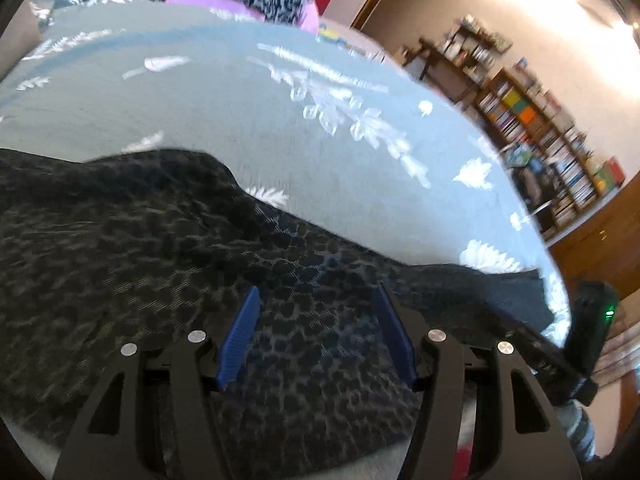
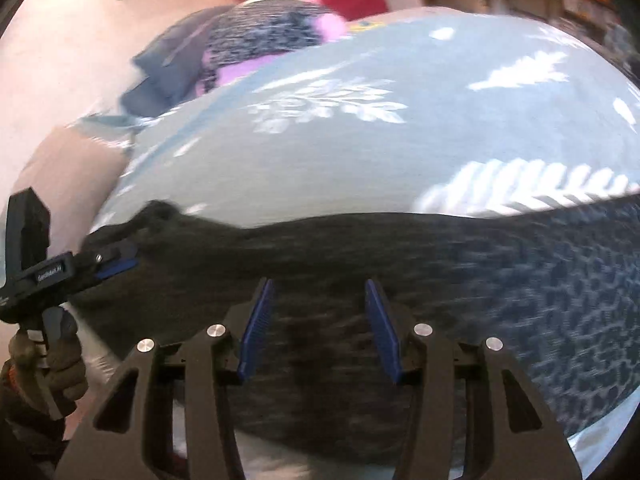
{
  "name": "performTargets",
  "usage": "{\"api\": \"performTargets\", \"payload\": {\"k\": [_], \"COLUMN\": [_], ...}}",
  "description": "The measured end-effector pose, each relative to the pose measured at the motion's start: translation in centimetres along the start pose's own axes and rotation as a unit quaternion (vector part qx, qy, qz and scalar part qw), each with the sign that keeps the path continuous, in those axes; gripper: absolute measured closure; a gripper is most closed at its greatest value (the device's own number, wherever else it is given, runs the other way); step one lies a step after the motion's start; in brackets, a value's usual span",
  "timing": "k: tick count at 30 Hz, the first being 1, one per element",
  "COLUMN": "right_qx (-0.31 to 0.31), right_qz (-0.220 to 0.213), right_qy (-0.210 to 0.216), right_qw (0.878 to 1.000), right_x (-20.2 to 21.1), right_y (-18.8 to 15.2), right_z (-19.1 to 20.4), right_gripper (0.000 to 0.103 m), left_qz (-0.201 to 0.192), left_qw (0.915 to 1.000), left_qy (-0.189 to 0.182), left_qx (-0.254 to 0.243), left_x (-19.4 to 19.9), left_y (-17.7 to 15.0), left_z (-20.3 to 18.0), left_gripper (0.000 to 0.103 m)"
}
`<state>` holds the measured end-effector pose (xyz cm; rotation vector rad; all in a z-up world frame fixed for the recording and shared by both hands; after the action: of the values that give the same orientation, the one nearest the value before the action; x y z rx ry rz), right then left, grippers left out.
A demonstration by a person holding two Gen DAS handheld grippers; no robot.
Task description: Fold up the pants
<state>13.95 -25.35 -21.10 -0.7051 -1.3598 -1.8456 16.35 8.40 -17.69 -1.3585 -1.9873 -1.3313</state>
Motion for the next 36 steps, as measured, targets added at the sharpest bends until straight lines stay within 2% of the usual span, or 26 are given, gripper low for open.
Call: {"api": "performTargets", "payload": {"k": [1, 4, 9, 14, 20, 22, 25, 28, 31, 34, 36], "right_qx": [-0.01, -0.032, -0.02, -0.056, -0.114, -0.127, -0.137, -0.168, -0.172, -0.172, -0.181], "right_qz": [0.001, 0.002, -0.024, -0.066, -0.094, -0.099, -0.112, -0.129, -0.153, -0.152, -0.151], "right_qy": [-0.006, 0.014, -0.002, -0.057, -0.123, -0.138, -0.173, -0.169, -0.186, -0.201, -0.194], "right_qw": [1.0, 0.999, 0.999, 0.995, 0.981, 0.977, 0.969, 0.963, 0.955, 0.952, 0.952], "right_x": [-0.4, -1.2, 0.8, 3.4, 5.7, 6.2, 6.9, 8.7, 10.7, 10.8, 10.5], "right_y": [0.1, 0.2, 0.3, 0.5, -0.2, -0.4, -0.9, -0.9, -0.1, 0.7, 1.2], "right_z": [-0.7, -1.8, -2.6, -6.6, -12.9, -14.5, -17.4, -20.2, -22.8, -24.8, -26.4], "right_gripper": [0.055, 0.055, 0.055, 0.055, 0.055, 0.055, 0.055, 0.055, 0.055, 0.055, 0.055], "left_qz": [0.004, 0.01, 0.012, 0.012, 0.011, 0.015, 0.029, 0.052, 0.069, 0.074, 0.074], "left_qw": [0.9999, 0.999, 0.9982, 0.9981, 0.9949, 0.9926, 0.9889, 0.9852, 0.9852, 0.9869, 0.9862], "left_qy": [0.013, 0.043, 0.058, 0.056, 0.048, 0.039, 0.029, 0.032, 0.038, 0.037, 0.04], "left_qx": [0.001, 0.005, -0.001, -0.024, -0.089, -0.114, -0.143, -0.16, -0.152, -0.138, -0.143], "left_x": [-0.8, -3.1, -3.0, -2.3, -2.8, -3.4, -4.8, -6.4, -7.6, -8.1, -8.1], "left_y": [0.2, 0.8, 0.8, 0.1, -1.1, -1.5, -2.3, -3.0, -3.5, -3.5, -3.7], "left_z": [0.2, 1.2, 0.7, -1.7, -6.9, -9.0, -11.1, -12.2, -12.2, -12.1, -12.4], "left_gripper": [0.043, 0.043, 0.043, 0.042, 0.039, 0.029, 0.029, 0.029, 0.029, 0.029, 0.029]}}
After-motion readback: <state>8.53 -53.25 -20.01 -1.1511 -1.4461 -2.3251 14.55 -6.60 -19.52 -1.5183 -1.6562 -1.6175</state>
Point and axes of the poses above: each gripper's, at about its wrist camera, not at the fingertips, and x roughly against the way its jaws point, z to its left, y to its top, the point moved 1 cm from there along -x, roughly the way its jaws point, and after that the axes turned 7 degrees about -y, right-handed, at the moved point
